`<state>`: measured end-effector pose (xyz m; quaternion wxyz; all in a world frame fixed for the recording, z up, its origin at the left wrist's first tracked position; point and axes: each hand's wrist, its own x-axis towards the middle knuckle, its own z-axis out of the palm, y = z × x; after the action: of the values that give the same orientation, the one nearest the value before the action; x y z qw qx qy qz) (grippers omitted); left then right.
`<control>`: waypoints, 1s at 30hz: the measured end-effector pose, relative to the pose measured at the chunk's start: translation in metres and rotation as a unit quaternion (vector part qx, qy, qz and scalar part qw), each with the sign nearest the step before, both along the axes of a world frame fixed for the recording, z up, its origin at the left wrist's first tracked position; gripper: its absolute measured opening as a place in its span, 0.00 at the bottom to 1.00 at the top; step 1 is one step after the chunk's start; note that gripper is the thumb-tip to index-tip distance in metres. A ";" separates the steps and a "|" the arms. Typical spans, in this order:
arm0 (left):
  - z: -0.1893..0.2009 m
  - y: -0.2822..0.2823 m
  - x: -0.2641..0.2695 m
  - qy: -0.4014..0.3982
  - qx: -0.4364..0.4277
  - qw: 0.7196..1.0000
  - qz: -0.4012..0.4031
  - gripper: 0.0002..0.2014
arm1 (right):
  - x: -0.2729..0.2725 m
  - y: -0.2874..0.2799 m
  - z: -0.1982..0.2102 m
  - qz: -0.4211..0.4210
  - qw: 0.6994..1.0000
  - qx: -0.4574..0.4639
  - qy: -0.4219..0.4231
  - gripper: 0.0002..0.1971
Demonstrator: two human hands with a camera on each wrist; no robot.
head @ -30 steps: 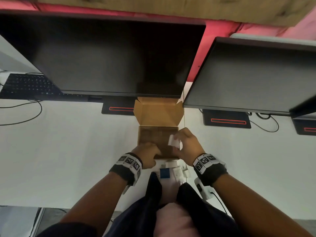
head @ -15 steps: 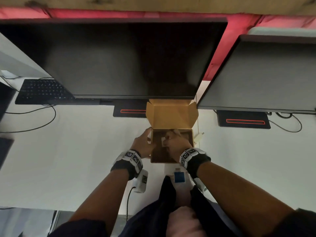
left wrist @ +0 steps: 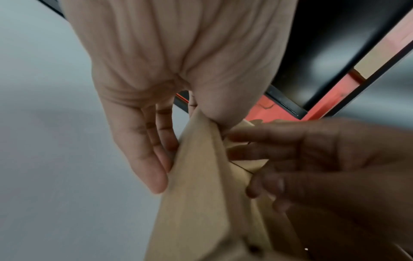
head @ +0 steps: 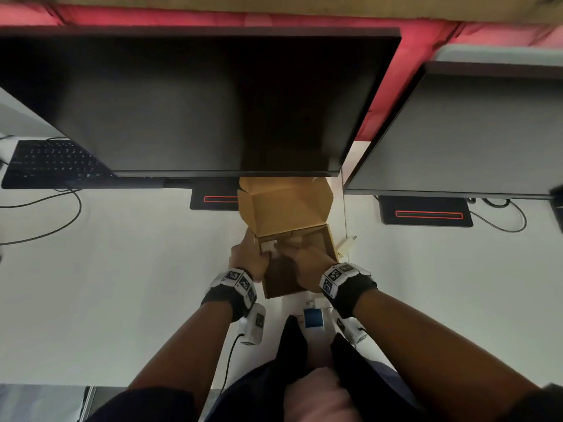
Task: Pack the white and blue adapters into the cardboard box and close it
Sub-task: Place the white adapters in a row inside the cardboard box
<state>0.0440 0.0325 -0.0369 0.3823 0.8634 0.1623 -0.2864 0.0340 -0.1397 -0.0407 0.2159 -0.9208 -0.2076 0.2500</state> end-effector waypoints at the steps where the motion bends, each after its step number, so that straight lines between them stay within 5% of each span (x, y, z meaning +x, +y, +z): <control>1: -0.001 0.000 0.000 0.001 0.006 1.000 0.000 0.26 | 0.001 -0.004 0.007 -0.021 0.999 0.022 -0.009 0.28; 6: 0.000 0.003 -0.002 0.014 0.003 0.999 0.031 0.25 | 0.007 -0.045 0.022 -0.185 0.975 0.067 -0.100 0.13; 12: 0.002 0.017 -0.007 0.052 -0.038 0.993 0.099 0.30 | -0.006 -0.101 0.002 -0.152 0.967 -0.202 -0.026 0.27; 17: 0.002 0.021 -0.007 0.065 -0.063 0.991 0.103 0.32 | -0.022 -0.105 -0.011 -0.246 0.964 -0.090 -0.035 0.16; 23: 0.002 0.022 -0.007 0.075 -0.069 0.991 0.085 0.30 | -0.017 -0.062 0.018 -0.261 0.945 0.097 -0.171 0.13; 26: 0.005 0.022 -0.006 0.074 -0.059 0.993 0.069 0.29 | -0.010 -0.028 0.030 -0.218 0.960 0.099 -0.145 0.12; 30: 0.003 0.023 -0.006 0.075 -0.065 0.993 0.065 0.29 | -0.002 0.007 0.017 -0.144 0.989 -0.011 -0.037 0.17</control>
<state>0.0381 0.0551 -0.0339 0.4423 0.8002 0.2273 -0.3352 0.0320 -0.1331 -0.0233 0.2319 -0.9519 -0.0781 0.1842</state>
